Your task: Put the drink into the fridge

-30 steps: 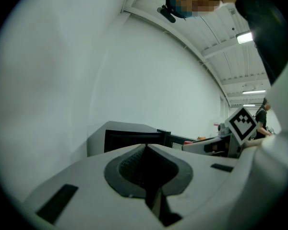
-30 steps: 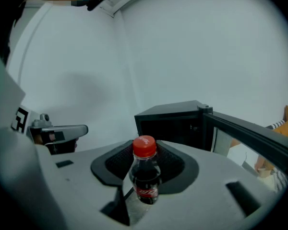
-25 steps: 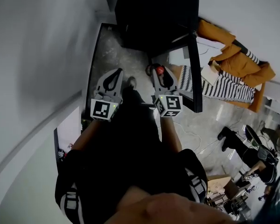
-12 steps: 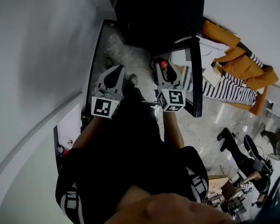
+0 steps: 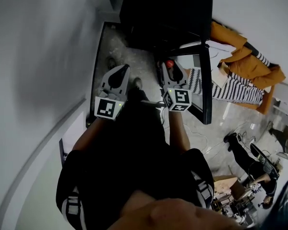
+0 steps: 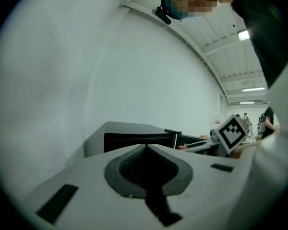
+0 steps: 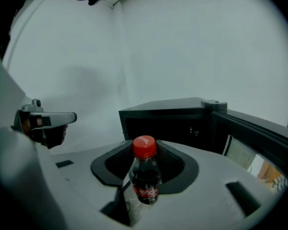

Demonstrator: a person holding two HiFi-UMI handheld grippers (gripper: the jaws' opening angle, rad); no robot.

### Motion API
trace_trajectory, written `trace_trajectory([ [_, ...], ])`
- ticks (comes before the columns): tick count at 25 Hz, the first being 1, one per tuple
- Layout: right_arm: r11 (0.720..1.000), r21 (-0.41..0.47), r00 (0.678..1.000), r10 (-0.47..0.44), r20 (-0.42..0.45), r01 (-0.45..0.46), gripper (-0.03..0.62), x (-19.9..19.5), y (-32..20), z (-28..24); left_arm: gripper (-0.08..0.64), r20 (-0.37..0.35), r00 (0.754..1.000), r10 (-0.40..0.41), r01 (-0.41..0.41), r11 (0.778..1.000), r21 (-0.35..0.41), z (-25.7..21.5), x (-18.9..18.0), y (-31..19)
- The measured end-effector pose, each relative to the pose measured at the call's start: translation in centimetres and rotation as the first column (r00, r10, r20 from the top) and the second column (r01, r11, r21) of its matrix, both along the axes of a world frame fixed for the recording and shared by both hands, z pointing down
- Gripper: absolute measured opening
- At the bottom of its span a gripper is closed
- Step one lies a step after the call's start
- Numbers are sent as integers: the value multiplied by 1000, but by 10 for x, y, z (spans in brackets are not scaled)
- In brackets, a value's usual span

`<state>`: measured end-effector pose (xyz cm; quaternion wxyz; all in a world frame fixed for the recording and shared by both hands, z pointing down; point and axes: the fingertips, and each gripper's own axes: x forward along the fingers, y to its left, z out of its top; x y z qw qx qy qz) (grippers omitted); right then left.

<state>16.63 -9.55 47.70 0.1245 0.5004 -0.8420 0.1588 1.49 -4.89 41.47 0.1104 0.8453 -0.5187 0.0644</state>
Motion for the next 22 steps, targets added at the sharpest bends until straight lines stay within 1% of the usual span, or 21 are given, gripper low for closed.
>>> trace_trajectory([
  [5, 1000, 8, 1000, 14, -13, -14, 137, -15, -21, 8, 6, -9, 999, 32, -32, 999, -5, 3, -14, -20],
  [12, 999, -11, 999, 30, -45, -31, 137, -32, -47, 32, 6, -21, 998, 65, -66, 998, -12, 15, -31, -39],
  [22, 1000, -11, 998, 25, -56, -26, 137, -47, -89, 62, 6, -39, 997, 69, -70, 997, -20, 34, -36, -66],
])
